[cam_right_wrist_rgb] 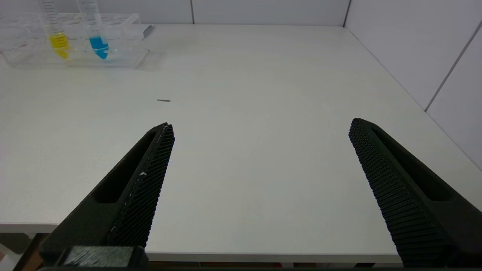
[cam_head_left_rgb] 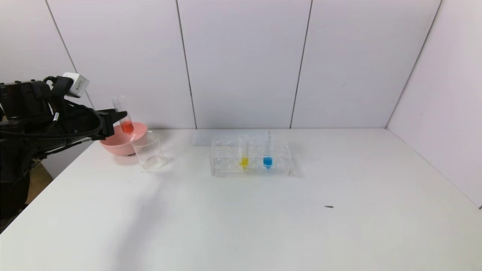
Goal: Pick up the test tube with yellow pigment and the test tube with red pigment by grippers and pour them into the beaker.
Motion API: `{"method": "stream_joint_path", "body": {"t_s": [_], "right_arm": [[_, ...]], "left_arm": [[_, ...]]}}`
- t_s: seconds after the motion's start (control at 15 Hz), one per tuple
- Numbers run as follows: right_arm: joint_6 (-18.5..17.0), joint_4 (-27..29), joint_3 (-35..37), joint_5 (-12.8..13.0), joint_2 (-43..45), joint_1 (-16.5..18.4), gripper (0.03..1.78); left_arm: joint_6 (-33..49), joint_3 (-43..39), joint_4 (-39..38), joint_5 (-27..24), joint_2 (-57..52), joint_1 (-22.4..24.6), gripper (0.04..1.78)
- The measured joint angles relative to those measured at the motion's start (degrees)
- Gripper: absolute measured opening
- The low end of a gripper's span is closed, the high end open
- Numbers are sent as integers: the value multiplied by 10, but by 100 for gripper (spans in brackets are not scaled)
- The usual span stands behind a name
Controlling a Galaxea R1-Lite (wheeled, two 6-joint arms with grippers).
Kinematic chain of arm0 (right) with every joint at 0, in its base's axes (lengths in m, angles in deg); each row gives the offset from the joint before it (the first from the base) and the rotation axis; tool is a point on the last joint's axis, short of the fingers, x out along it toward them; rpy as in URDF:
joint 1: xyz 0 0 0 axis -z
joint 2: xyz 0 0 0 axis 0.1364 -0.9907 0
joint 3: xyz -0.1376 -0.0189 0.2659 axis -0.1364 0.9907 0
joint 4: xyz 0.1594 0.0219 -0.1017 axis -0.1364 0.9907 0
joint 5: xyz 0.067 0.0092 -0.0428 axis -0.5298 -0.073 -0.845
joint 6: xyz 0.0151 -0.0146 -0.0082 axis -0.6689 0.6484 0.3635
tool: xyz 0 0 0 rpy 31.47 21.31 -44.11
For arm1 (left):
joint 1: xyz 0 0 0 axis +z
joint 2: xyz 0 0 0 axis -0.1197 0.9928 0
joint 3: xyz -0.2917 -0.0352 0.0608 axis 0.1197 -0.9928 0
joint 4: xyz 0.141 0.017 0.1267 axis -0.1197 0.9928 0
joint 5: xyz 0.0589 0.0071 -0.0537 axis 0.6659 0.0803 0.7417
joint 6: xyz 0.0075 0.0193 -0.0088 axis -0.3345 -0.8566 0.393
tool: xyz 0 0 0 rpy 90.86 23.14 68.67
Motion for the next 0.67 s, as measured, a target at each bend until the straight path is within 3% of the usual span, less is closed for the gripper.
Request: {"method": "stream_joint_path", "body": {"t_s": [0.67], "right_arm": [[0,0,0,0,0,0,170]], "left_arm": [[-31,2,0,0,0,19,44]]}}
